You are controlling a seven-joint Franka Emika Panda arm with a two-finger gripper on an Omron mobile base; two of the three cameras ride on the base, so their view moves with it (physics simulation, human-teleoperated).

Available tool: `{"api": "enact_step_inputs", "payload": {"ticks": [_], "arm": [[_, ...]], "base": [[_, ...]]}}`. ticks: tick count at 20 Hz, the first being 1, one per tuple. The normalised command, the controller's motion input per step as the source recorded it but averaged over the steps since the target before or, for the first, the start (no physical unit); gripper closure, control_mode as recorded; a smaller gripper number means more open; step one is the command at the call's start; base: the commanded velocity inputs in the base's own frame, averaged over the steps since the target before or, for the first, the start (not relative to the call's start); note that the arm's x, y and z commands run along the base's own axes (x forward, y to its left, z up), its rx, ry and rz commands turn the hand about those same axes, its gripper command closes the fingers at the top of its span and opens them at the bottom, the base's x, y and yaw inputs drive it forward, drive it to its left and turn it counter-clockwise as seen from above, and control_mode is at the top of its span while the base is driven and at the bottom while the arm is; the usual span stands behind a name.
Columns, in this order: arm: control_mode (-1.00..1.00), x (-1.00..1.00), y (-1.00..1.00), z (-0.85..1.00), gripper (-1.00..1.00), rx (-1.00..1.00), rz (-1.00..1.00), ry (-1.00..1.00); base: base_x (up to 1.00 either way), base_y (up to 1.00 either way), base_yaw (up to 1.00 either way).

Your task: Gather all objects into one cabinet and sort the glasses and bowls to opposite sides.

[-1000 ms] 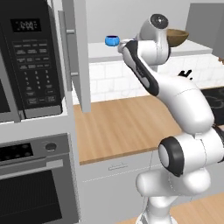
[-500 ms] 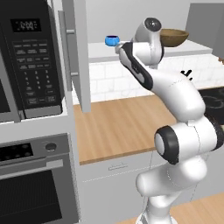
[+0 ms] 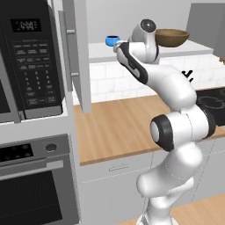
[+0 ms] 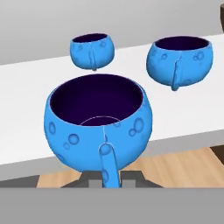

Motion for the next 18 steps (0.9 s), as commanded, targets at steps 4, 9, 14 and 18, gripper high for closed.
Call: {"api": "enact_step_inputs", "payload": {"ticks": [4,9,14,18], "arm": [[-1.0,0.44,0.0,0.0,1.0,0.0,0.0,0.0],[-1.0,0.45,0.0,0.0,1.0,0.0,0.0,0.0],[-1.0,0.38,0.0,0.0,1.0,0.0,0.0,0.0],[-1.0,0.3,0.01,0.0,1.0,0.0,0.0,0.0]], "base": [[0.0,0.0,0.0],[0.0,0.0,0.0],[0.0,0.0,0.0],[0.0,0.0,0.0]]}}
